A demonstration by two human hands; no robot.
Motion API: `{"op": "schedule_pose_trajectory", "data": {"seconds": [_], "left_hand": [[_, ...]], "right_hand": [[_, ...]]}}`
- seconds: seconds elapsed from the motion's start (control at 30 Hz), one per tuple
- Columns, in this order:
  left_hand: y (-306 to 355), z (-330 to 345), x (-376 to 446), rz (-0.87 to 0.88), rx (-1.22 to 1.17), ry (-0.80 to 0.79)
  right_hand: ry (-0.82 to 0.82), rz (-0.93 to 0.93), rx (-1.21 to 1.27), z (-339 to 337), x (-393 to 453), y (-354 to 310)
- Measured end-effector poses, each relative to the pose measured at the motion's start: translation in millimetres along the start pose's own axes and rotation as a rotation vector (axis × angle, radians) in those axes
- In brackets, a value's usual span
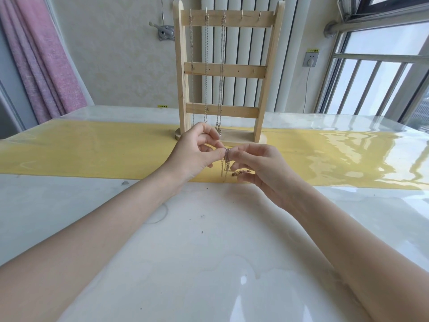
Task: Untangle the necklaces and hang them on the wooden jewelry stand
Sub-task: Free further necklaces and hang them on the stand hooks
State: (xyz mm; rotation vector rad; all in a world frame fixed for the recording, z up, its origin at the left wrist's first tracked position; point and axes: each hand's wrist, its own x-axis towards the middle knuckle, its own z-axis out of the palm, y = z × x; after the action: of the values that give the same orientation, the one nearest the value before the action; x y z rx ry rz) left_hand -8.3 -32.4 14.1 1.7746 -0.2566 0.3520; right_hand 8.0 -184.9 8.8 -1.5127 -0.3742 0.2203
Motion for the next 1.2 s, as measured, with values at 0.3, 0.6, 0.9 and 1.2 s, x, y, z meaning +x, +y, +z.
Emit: {"op": "schedule_pose_trajectory", "data": {"seconds": [0.3,0.6,0.9,1.2], "left_hand": [[1.0,1.6,-0.8,-0.055,-0.03,0.005],[4.1,1.3,0.0,-0.168,-0.159,-0.043],[-7.8,3.1,-0.2,0.0,0.403,0.043],[-4.2,4.3,0.0,-0.091,0.091,-0.009]], "right_hand": [[-0.024,-0.105,-0.076,4.5,-1.2,2.3],[0.037,-0.092,0.005,-4.7,1.0,0.6],[0.179,-0.203,-0.311,4.8,3.3,7.7],[0.306,-0.333,-0.458,5.0,4.7,9.0]]}}
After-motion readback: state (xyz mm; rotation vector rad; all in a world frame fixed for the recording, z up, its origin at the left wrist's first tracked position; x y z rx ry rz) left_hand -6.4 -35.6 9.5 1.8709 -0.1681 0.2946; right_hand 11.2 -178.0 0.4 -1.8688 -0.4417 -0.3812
